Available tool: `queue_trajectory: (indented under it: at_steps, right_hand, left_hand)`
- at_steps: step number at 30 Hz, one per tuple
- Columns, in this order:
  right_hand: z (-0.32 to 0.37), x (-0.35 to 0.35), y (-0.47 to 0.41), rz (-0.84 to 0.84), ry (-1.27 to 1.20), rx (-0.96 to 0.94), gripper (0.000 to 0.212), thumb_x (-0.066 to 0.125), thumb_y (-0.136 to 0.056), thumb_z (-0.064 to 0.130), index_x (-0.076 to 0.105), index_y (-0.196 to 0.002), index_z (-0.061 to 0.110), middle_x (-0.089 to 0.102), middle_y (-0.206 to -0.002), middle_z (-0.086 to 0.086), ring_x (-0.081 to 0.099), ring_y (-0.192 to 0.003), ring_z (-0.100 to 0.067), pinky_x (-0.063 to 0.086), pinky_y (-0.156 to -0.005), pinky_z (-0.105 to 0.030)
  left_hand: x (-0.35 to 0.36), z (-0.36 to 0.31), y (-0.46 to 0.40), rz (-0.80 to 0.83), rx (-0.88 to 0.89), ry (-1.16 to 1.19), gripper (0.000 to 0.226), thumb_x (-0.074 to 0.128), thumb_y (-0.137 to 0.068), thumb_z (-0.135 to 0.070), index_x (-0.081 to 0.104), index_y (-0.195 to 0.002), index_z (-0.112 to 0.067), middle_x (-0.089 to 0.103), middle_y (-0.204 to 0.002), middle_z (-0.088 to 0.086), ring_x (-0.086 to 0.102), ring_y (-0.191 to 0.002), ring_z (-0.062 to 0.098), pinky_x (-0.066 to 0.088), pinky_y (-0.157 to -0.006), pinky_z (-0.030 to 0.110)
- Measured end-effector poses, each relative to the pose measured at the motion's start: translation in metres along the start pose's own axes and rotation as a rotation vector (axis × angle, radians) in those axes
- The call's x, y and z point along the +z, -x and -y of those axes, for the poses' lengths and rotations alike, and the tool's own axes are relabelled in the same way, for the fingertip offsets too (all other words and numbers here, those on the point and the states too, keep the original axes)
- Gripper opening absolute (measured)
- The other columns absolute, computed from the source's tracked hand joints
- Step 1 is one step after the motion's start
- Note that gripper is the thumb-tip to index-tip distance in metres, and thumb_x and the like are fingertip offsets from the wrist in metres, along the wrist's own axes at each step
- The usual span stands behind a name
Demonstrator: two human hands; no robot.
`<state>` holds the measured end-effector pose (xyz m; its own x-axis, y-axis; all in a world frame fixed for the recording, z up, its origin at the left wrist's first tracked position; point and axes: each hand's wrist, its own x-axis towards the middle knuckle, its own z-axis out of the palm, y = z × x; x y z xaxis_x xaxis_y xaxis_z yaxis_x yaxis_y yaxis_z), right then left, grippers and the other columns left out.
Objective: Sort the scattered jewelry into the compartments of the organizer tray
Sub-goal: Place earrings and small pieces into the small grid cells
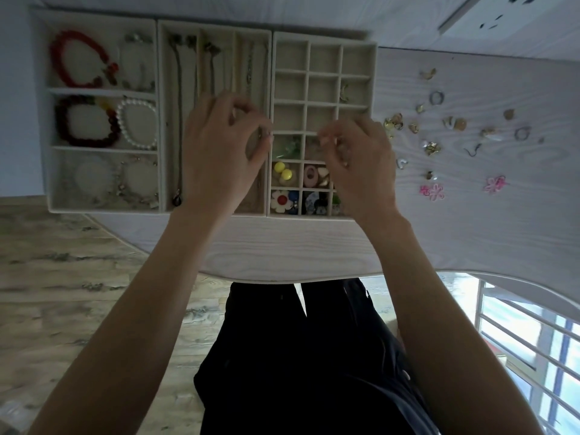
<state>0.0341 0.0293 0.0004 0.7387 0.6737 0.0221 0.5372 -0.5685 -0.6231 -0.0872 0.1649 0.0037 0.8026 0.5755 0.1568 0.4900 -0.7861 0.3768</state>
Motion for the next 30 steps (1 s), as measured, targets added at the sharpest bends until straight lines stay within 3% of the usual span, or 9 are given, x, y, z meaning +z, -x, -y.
queue_trajectory:
  at_steps: [6, 13, 20, 25, 30]
  right_hand:
    - [-0.005, 0.017, -0.011, 0.075, 0.172, -0.239, 0.011, 0.066, -0.079, 0.011, 0.073, -0.086, 0.014, 0.061, -0.094, -0.008, 0.053, -0.091, -0.028, 0.041, -0.072, -0.026]
    - [-0.001, 0.018, -0.026, 0.196, 0.225, -0.333, 0.014, 0.065, -0.078, 0.015, 0.074, -0.088, 0.018, 0.057, -0.099, -0.011, 0.052, -0.094, -0.030, 0.040, -0.077, -0.028]
    - [0.000, 0.016, -0.027, 0.275, 0.227, -0.330, 0.027, 0.048, -0.080, 0.024, 0.074, -0.090, 0.020, 0.054, -0.100, -0.012, 0.049, -0.094, -0.030, 0.040, -0.075, -0.029]
    - [-0.001, 0.015, -0.027, 0.290, 0.219, -0.344, 0.028, 0.048, -0.076, 0.022, 0.072, -0.092, 0.017, 0.054, -0.101, -0.014, 0.050, -0.094, -0.031, 0.041, -0.077, -0.031]
    - [-0.006, 0.014, -0.024, 0.305, 0.088, -0.274, 0.013, 0.062, -0.079, 0.016, 0.067, -0.090, 0.010, 0.055, -0.098, -0.012, 0.053, -0.093, -0.026, 0.043, -0.078, -0.031]
  left_hand:
    - [0.005, -0.007, -0.007, 0.171, 0.001, -0.050, 0.024, 0.069, -0.082, -0.039, 0.073, -0.091, -0.017, 0.060, -0.103, 0.006, 0.050, -0.105, 0.029, 0.036, -0.089, 0.034]
    - [0.008, -0.005, -0.015, 0.266, 0.062, -0.095, 0.022, 0.064, -0.086, -0.038, 0.075, -0.094, -0.021, 0.056, -0.111, 0.002, 0.043, -0.113, 0.027, 0.032, -0.094, 0.036]
    - [0.007, -0.005, -0.017, 0.333, 0.127, -0.090, 0.021, 0.064, -0.086, -0.032, 0.074, -0.098, -0.017, 0.054, -0.118, 0.004, 0.040, -0.119, 0.030, 0.030, -0.098, 0.039]
    - [0.010, 0.000, -0.018, 0.267, 0.128, -0.060, 0.022, 0.066, -0.086, -0.030, 0.073, -0.096, -0.011, 0.055, -0.114, 0.006, 0.042, -0.117, 0.030, 0.031, -0.099, 0.038]
    - [0.016, 0.003, -0.011, 0.172, 0.043, 0.006, 0.027, 0.061, -0.086, -0.034, 0.070, -0.090, -0.010, 0.057, -0.112, 0.006, 0.044, -0.112, 0.027, 0.023, -0.095, 0.024]
